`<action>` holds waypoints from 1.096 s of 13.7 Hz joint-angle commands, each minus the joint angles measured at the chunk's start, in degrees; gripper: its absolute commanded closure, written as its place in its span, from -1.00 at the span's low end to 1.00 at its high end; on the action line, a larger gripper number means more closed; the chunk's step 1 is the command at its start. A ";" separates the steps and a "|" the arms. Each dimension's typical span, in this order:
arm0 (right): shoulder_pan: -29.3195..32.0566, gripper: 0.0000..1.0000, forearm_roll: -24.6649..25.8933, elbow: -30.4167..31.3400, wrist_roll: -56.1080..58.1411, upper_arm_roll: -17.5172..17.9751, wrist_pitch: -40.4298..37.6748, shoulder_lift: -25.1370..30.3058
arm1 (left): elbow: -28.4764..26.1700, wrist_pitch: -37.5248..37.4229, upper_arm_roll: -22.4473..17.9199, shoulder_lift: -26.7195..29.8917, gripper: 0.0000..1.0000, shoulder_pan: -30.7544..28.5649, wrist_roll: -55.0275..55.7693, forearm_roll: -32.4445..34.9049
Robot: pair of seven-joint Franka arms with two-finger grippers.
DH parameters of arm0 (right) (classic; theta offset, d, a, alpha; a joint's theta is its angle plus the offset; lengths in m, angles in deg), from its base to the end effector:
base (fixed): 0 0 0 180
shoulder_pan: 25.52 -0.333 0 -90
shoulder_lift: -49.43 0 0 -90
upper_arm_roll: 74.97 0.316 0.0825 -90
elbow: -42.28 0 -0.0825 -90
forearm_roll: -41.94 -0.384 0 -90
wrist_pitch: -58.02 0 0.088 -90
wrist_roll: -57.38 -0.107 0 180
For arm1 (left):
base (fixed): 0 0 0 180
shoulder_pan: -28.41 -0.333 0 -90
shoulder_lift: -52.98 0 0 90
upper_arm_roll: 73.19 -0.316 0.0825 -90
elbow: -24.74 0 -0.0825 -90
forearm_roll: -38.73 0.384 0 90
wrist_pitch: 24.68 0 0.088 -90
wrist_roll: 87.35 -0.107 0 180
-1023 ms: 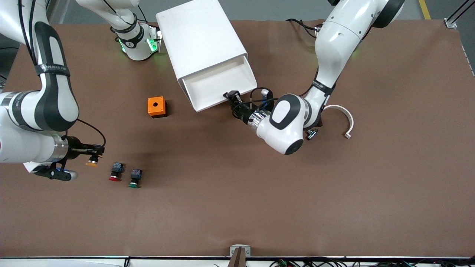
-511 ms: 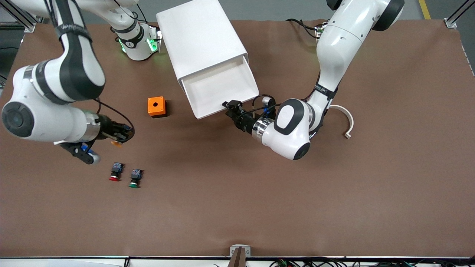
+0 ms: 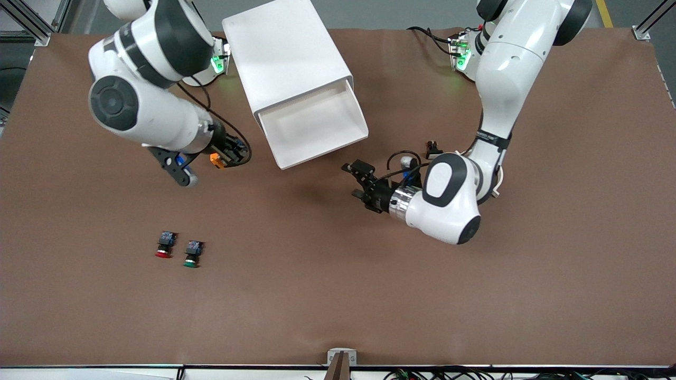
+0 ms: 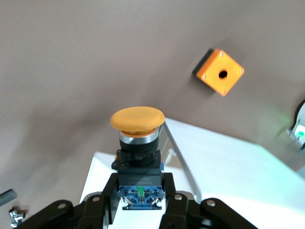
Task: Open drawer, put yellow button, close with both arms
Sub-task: 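Carry the yellow button into the open drawer with the right gripper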
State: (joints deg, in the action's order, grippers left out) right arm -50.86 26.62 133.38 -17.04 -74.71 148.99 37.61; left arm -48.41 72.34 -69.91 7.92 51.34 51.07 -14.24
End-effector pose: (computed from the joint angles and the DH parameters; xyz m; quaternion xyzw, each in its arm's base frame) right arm 0.5318 0.2855 0.5007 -0.8909 0.4220 0.1680 0.0063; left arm 0.6187 -0.3778 0.2946 -0.3700 -0.7995 0.4621 0.1023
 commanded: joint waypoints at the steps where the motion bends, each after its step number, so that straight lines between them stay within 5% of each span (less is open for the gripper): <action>1: -6.54 0.96 -1.29 5.04 -11.84 -0.62 5.87 2.77 | 0.82 -0.60 0.14 1.20 -0.98 -2.09 -2.18 5.49; 9: -18.24 0.91 -0.42 12.07 -31.91 -0.79 24.67 1.63 | 0.99 -0.51 -0.30 3.84 -0.98 -8.34 -20.26 12.00; 15: -19.57 0.50 2.47 13.49 -35.60 -0.80 29.69 -0.39 | 0.91 -0.51 -0.83 5.15 -0.99 -9.39 -41.72 20.35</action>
State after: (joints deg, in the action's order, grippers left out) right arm -68.95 27.05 146.43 -49.77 -74.88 176.76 37.39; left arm -46.91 72.28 -70.45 11.29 41.93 13.31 3.05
